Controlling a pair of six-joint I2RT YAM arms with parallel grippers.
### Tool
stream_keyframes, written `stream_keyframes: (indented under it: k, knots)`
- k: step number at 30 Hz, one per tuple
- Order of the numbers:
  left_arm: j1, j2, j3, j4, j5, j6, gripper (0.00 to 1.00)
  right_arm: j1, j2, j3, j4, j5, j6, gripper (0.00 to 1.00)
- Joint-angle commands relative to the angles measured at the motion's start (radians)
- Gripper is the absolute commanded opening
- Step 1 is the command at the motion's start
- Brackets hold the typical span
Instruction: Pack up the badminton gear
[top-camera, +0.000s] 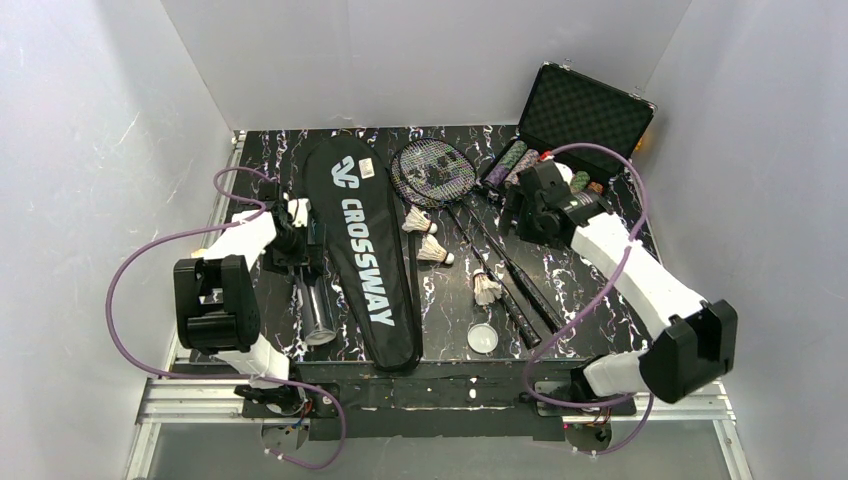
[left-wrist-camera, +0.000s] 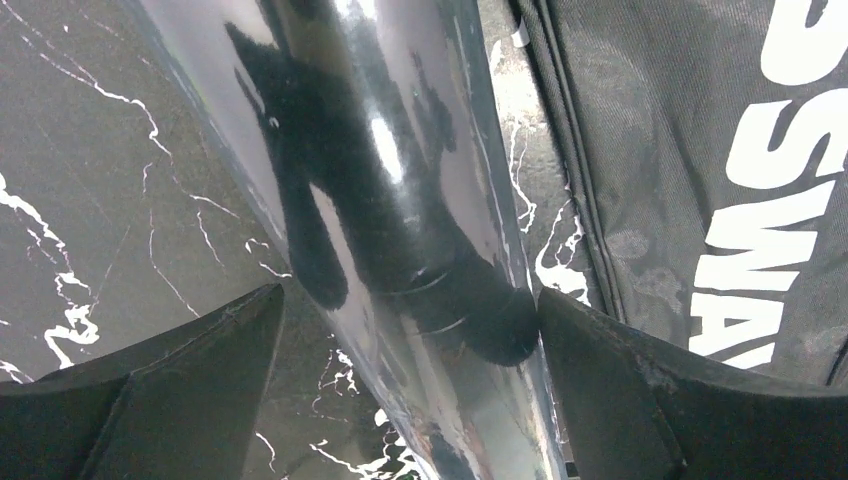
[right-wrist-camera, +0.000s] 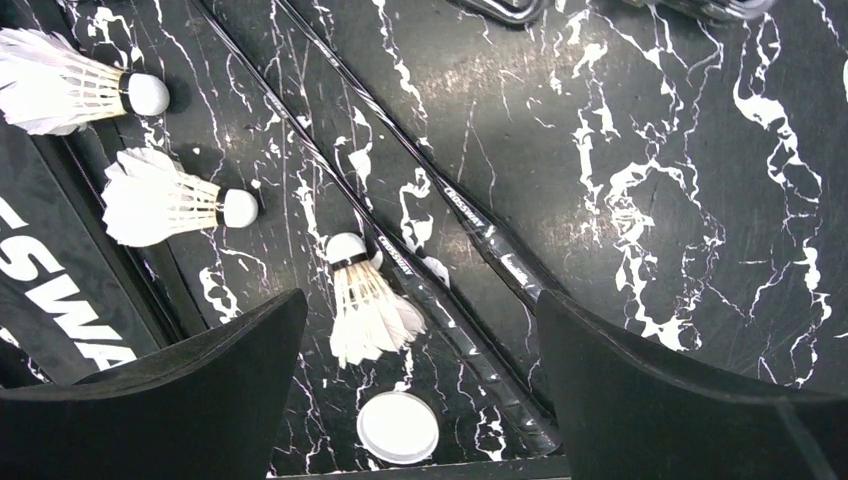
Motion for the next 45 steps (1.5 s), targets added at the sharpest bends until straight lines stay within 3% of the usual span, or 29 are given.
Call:
stream_keyframes:
  k: [1,10,15,17,22,30,37,45]
  knots:
    - [-0.002,0.031,0.012,0.042,0.008,0.036,0.98,0.035,0.118,0.174,-0.03,0.044,-0.023,0.93]
    - [-0.006,0.033,-0.028,0.115,-0.085,0.18,0.73,0.182,0.567,0.687,-0.204,0.114,-0.037,0.92]
    - [-0.007,-0.032,-0.085,0.117,-0.086,0.36,0.45,0.221,0.827,1.001,-0.296,0.093,-0.009,0.88]
    - [-0.006,-0.086,-0.119,0.118,-0.103,0.442,0.39,0.224,0.907,1.086,-0.306,0.065,0.0,0.88]
    - [0.03,-0.252,-0.184,0.11,-0.148,0.565,0.38,0.227,1.006,1.134,-0.25,0.01,0.023,0.86]
    - [0.087,-0.436,-0.167,-0.033,-0.043,0.732,0.37,0.227,1.051,1.139,-0.164,-0.027,0.057,0.83]
    - [0.086,-0.446,-0.135,-0.138,0.031,0.751,0.37,0.228,1.046,1.127,-0.078,-0.057,0.105,0.81]
    - [0.085,-0.491,-0.15,-0.136,0.107,0.792,0.37,0.231,1.146,1.219,-0.127,-0.046,0.113,0.74]
